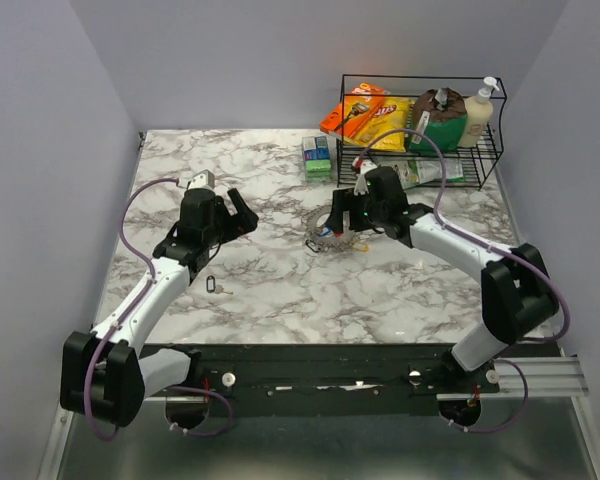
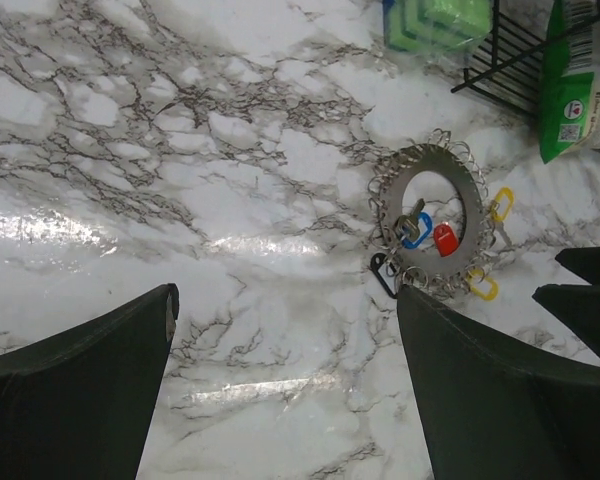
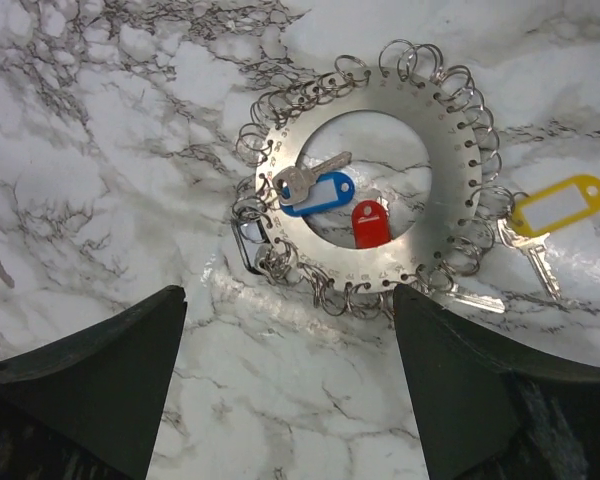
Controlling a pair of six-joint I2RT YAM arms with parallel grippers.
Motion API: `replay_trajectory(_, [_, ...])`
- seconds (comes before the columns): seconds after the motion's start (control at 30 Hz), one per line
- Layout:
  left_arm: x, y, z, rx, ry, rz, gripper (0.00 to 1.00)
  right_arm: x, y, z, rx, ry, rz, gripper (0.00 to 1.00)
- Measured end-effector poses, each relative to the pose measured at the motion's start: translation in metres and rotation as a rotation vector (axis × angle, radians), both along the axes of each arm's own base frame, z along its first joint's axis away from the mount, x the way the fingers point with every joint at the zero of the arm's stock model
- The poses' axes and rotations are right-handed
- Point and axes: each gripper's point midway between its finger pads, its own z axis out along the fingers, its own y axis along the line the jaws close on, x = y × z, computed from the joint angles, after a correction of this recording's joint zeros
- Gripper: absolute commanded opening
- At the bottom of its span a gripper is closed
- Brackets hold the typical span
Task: Put the keys on the keyring
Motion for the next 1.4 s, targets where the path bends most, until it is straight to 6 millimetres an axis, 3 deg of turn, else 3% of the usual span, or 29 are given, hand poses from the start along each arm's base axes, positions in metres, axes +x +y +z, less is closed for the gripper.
replay_trajectory(0.23, [-0.001,-0.001,-0.034,-0.032,0.168,-0.004,0.99,0.017,0.027,-0.035,-0.089,0.080,0.032,0.79])
replay_trajectory(0.43, [-0.004,-0.009,-0.034,-0.063,0.205,-0.035,0.99,0.020,0.035,-0.062,-0.140,0.152,0.036,0.75])
replay_trajectory(0.63, [-0.006,-0.013,-0.032,-0.084,0.210,-0.055,0.99,0.026,0.040,-0.069,-0.149,0.176,0.035,0.61])
replay_trajectory(0.67, [-0.006,-0.014,-0.032,-0.089,0.212,-0.061,0.99,0.027,0.040,-0.069,-0.149,0.175,0.035,0.56])
replay_trajectory(0.7, [-0.007,-0.015,-0.032,-0.092,0.213,-0.066,0.99,0.028,0.041,-0.068,-0.148,0.174,0.035,0.43])
replay_trajectory(0.77, [-0.008,-0.016,-0.031,-0.098,0.213,-0.077,0.99,0.030,0.042,-0.067,-0.149,0.169,0.039,0.40])
replay_trajectory(0.83, [-0.009,-0.018,-0.030,-0.104,0.210,-0.084,0.99,0.033,0.044,-0.066,-0.144,0.166,0.037,0.27])
replay_trajectory(0.9, [-0.010,-0.018,-0.029,-0.107,0.206,-0.088,0.99,0.035,0.045,-0.065,-0.144,0.162,0.036,0.25])
replay_trajectory(0.97, [-0.010,-0.018,-0.027,-0.110,0.201,-0.089,0.99,0.035,0.045,-0.067,-0.145,0.166,0.033,0.11])
replay_trajectory(1.07, [-0.010,-0.018,-0.026,-0.112,0.194,-0.092,0.99,0.038,0.043,-0.073,-0.163,0.171,0.019,0.03])
replay_trajectory(1.4, [-0.011,-0.023,-0.024,-0.135,0.177,-0.120,0.99,0.038,0.030,-0.092,-0.246,0.219,-0.023,0.01])
